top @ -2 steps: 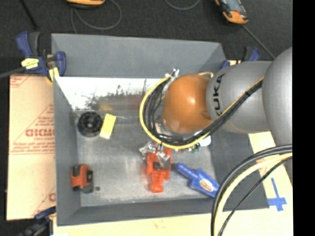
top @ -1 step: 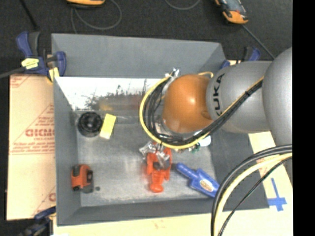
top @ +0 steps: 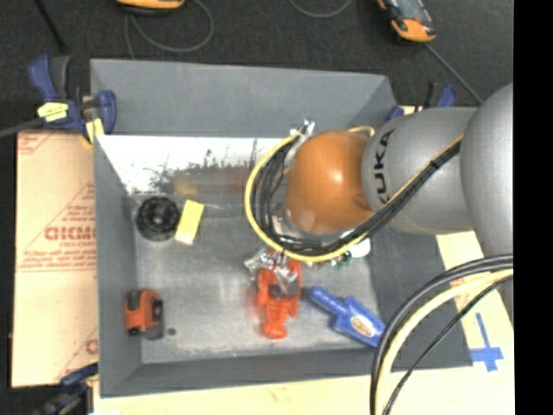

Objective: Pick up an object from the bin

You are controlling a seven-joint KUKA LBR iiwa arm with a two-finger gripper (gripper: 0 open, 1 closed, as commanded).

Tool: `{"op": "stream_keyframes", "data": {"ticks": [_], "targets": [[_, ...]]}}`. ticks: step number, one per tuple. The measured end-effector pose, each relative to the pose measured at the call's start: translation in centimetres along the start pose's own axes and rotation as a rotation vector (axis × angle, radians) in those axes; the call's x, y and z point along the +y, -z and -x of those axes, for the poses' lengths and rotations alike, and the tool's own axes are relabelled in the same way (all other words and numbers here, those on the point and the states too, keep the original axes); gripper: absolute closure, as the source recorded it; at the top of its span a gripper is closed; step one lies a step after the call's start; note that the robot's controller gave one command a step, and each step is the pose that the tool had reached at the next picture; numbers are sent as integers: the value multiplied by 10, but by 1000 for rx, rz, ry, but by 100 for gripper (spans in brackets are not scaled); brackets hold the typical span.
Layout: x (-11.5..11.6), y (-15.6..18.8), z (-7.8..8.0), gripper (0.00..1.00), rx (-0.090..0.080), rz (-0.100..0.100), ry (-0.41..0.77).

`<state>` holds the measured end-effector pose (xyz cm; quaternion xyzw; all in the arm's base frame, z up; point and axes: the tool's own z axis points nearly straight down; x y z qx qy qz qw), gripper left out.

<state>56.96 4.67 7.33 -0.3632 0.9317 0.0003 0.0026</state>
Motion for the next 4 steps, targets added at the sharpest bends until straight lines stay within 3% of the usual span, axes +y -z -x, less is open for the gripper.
{"op": "stream_keyframes", "data": {"ticks": [4], "targets": [[0,0,0,100,0,0,-2]]}}
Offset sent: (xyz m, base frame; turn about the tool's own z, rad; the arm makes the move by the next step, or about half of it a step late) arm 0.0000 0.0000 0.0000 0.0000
